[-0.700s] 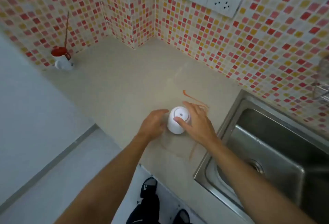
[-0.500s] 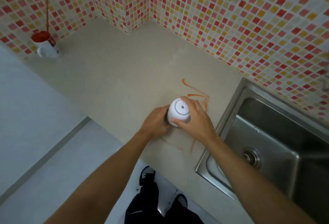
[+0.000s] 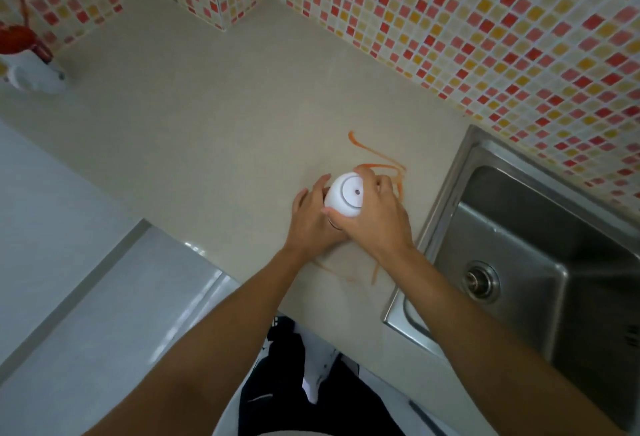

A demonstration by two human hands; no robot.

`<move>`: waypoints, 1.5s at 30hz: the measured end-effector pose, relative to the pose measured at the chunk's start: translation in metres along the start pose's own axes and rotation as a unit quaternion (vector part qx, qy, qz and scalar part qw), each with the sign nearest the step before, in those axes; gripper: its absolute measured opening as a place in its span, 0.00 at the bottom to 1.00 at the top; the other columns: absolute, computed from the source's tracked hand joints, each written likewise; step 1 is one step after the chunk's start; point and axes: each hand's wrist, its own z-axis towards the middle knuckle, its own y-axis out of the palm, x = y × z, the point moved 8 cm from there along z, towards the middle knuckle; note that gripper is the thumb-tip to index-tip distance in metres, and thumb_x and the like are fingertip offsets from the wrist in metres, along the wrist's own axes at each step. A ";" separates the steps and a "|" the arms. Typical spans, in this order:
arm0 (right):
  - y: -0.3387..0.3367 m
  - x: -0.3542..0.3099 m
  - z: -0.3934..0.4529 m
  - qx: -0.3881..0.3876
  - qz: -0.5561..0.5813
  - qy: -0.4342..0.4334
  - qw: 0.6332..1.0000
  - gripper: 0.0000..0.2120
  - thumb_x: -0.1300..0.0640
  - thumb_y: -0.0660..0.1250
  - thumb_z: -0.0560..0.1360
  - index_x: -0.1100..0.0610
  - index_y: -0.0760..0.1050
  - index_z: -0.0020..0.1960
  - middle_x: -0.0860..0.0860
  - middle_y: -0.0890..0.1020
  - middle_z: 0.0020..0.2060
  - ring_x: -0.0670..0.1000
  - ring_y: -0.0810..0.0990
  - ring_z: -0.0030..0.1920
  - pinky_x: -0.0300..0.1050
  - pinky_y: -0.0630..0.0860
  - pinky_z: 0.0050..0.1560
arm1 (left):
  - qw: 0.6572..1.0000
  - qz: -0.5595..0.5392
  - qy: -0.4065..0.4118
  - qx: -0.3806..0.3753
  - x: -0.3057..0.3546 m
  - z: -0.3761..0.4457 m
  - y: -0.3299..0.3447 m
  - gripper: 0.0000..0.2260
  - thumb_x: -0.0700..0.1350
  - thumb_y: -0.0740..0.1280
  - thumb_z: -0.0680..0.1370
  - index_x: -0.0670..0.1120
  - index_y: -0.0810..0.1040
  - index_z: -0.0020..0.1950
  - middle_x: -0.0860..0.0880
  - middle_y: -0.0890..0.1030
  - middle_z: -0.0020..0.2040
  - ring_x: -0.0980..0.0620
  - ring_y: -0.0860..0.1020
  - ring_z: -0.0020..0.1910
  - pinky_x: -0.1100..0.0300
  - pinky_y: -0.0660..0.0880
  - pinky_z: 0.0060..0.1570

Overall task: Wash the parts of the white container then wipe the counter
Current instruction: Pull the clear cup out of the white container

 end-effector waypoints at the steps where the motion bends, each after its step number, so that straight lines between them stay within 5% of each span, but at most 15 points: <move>1: -0.001 -0.002 0.002 -0.005 -0.008 -0.007 1.000 0.39 0.36 0.72 0.64 0.47 0.62 0.70 0.52 0.72 0.58 0.57 0.76 0.56 0.47 0.72 0.48 | 1.000 -0.003 -0.006 0.000 -0.001 0.001 0.000 0.42 0.66 0.72 0.65 0.53 0.62 0.74 0.54 0.67 0.71 0.58 0.65 0.70 0.54 0.52 0.73; 7: -0.008 -0.009 0.009 -0.055 -0.040 -0.059 0.996 0.39 0.39 0.73 0.65 0.49 0.62 0.70 0.53 0.72 0.58 0.58 0.77 0.53 0.48 0.73 0.49 | 1.000 0.005 -0.010 0.009 -0.005 0.001 0.000 0.40 0.64 0.72 0.64 0.51 0.65 0.72 0.56 0.70 0.68 0.58 0.69 0.67 0.60 0.47 0.72; 21: -0.015 -0.017 0.016 -0.199 -0.062 -0.202 0.957 0.34 0.50 0.72 0.64 0.41 0.62 0.67 0.45 0.69 0.59 0.49 0.72 0.56 0.52 0.75 0.52 | 0.997 -0.027 0.047 -0.053 0.000 0.008 -0.003 0.37 0.64 0.70 0.64 0.53 0.68 0.69 0.57 0.76 0.63 0.59 0.71 0.65 0.54 0.52 0.75; 28: -0.036 -0.028 0.016 -0.198 -0.093 -0.240 0.946 0.38 0.48 0.72 0.64 0.40 0.61 0.71 0.47 0.70 0.62 0.51 0.67 0.61 0.50 0.72 0.57 | 0.995 -0.050 0.047 -0.078 -0.009 0.010 0.001 0.39 0.65 0.74 0.63 0.52 0.67 0.69 0.57 0.75 0.63 0.60 0.70 0.66 0.53 0.50 0.75; 35: -0.070 -0.015 0.004 -0.113 -0.064 -0.257 0.957 0.35 0.45 0.71 0.61 0.45 0.67 0.67 0.44 0.74 0.62 0.50 0.69 0.60 0.47 0.71 0.58 | 0.994 -0.060 0.058 -0.066 -0.002 0.007 -0.007 0.37 0.56 0.79 0.62 0.49 0.70 0.67 0.54 0.77 0.62 0.56 0.73 0.64 0.57 0.48 0.74; 39: -0.095 0.005 0.000 -0.061 0.049 -0.200 0.977 0.35 0.51 0.78 0.60 0.45 0.68 0.64 0.32 0.70 0.57 0.44 0.69 0.58 0.37 0.69 0.52 | 0.994 -0.054 0.058 -0.075 -0.001 0.007 -0.008 0.37 0.57 0.79 0.63 0.48 0.69 0.67 0.53 0.77 0.63 0.56 0.72 0.64 0.54 0.49 0.75; 45: -0.074 0.088 -0.013 -0.069 0.298 0.024 0.952 0.36 0.62 0.78 0.65 0.45 0.63 0.65 0.41 0.73 0.57 0.45 0.77 0.54 0.40 0.80 0.46 | 0.992 -0.047 0.039 -0.110 -0.003 0.008 -0.003 0.43 0.64 0.76 0.62 0.51 0.65 0.72 0.55 0.73 0.68 0.59 0.67 0.70 0.54 0.45 0.76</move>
